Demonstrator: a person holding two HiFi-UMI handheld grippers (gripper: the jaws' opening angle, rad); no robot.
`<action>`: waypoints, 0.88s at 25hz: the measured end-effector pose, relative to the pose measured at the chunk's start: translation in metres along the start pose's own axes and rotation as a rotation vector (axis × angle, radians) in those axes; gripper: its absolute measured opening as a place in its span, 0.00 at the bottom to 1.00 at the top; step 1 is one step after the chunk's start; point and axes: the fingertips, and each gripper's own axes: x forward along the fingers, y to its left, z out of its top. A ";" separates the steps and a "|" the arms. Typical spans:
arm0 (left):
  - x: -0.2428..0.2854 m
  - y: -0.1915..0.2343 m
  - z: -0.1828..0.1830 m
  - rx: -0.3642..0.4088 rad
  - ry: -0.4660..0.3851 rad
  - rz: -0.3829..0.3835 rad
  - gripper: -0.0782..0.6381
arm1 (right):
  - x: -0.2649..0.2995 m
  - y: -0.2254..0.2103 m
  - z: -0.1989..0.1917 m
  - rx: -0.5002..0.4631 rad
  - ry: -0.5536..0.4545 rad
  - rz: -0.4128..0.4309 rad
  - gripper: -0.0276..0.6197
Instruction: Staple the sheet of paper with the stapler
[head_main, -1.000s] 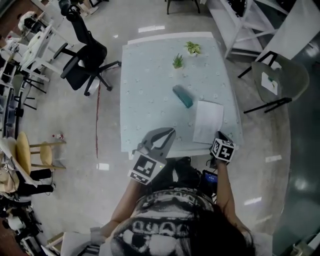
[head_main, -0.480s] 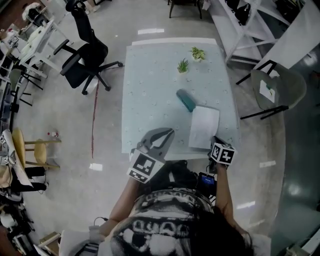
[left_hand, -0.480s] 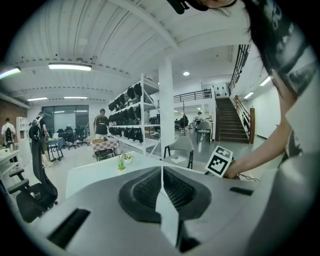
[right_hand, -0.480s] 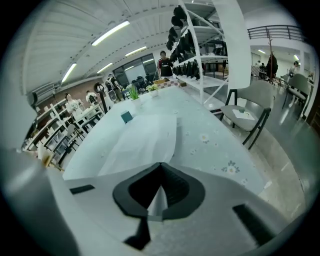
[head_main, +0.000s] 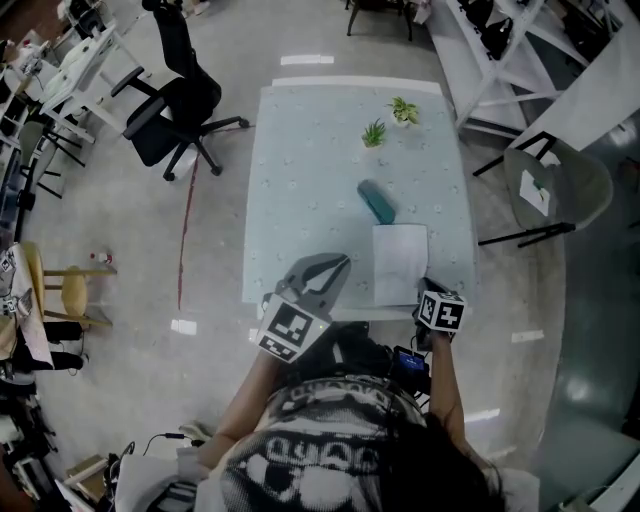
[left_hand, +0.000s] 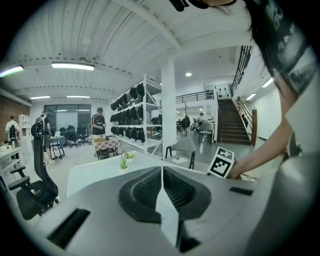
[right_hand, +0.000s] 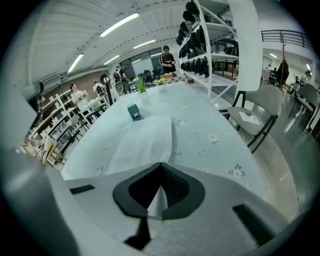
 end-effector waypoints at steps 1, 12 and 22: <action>0.000 0.001 0.000 0.000 0.000 0.002 0.12 | 0.001 0.001 0.004 -0.007 -0.002 0.004 0.05; 0.000 0.009 0.002 -0.001 -0.005 0.024 0.12 | 0.020 0.012 0.022 -0.091 0.031 0.024 0.05; -0.003 0.014 -0.001 -0.012 0.000 0.046 0.12 | 0.018 0.005 0.020 -0.145 0.079 0.036 0.05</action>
